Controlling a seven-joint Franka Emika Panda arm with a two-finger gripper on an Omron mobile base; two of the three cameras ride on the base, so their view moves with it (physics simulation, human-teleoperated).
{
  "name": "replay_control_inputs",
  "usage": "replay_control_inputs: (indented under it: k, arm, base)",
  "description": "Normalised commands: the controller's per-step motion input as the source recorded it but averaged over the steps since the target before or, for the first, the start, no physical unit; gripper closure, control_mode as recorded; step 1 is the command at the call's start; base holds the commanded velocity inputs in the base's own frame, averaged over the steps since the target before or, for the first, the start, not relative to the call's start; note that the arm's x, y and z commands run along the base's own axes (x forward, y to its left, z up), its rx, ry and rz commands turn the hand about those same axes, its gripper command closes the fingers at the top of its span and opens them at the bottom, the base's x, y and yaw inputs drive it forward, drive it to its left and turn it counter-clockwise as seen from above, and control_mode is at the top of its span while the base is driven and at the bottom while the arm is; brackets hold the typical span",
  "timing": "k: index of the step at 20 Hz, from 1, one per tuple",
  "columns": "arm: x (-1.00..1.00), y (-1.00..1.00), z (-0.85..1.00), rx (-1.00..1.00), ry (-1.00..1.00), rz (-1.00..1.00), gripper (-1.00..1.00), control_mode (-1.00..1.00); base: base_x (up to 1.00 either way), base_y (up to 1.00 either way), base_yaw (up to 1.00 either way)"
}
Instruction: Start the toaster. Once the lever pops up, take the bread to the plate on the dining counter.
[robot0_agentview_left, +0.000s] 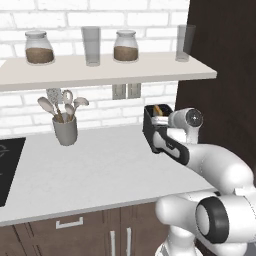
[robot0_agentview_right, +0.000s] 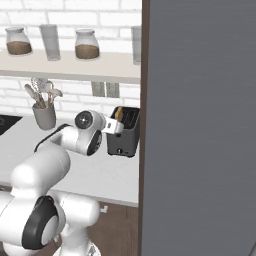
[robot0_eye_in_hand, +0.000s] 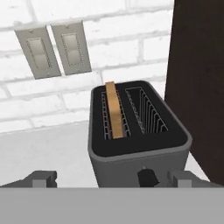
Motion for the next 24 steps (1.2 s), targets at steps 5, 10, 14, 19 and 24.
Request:
replay_control_inputs:
  k: [5,10,14,19,24]
  arm:
    - [0.0,0.0,0.41,-0.03,0.0,0.03,-1.0,-1.0]
    - [0.0,0.0,0.12,-0.08,0.02,0.02,-1.0,-1.0]
    - [0.01,0.0,-0.2,0.0,0.0,0.01,-1.0,-1.0]
    - [0.36,-0.01,-0.1,0.0,0.0,0.0,-1.0,-1.0]
    - [0.62,-0.09,0.0,0.0,0.1,0.0,-1.0,-1.0]
  base:
    - [0.0,0.0,0.0]
    - [0.0,0.0,0.0]
    - [0.0,0.0,0.0]
    - [0.0,0.0,0.0]
    - [0.0,0.0,0.0]
